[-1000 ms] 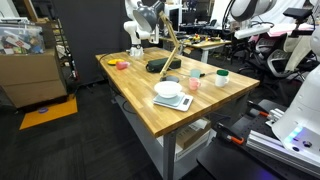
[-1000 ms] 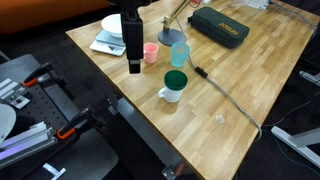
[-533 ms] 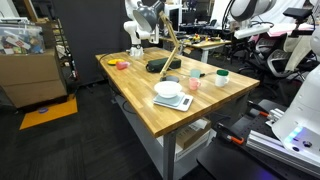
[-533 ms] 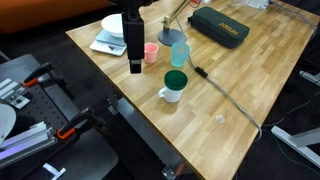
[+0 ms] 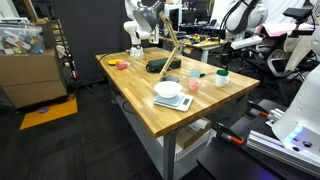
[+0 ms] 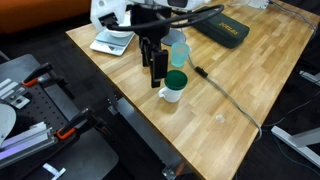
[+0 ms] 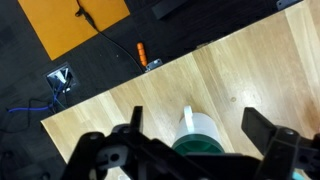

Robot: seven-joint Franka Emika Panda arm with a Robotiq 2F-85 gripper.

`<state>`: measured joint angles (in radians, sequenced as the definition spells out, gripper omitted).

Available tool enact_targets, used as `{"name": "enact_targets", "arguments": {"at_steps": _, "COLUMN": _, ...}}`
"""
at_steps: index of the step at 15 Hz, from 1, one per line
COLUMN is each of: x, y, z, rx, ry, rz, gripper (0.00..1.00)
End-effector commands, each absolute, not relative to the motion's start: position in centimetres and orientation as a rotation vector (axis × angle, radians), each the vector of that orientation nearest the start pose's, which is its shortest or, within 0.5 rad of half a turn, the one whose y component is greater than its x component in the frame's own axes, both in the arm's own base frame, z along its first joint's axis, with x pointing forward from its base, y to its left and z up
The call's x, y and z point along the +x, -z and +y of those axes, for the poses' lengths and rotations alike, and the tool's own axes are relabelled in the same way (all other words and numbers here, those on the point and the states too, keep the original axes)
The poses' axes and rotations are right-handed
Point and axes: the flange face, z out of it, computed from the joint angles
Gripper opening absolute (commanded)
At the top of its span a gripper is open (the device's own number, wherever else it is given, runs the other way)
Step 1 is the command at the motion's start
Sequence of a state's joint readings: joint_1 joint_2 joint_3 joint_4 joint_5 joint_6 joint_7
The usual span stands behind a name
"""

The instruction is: Pick up the white cup and pour its contents into the basin

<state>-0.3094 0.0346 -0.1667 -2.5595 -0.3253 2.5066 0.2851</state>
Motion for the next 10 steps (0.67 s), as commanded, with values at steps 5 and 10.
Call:
{"name": "enact_targets", "arguments": {"at_steps": 5, "x": 41.2, "y": -21.6, "z": -19.7, "rx": -3.198, "ry": -0.200, "rz": 0.571, "gripper": 1.00}}
{"name": "enact_targets", "arguments": {"at_steps": 10, "x": 41.4, "y": -21.7, "z": -19.9, "rx": -3.199, "ry": -0.195, "rz": 0.558, "gripper": 1.00}}
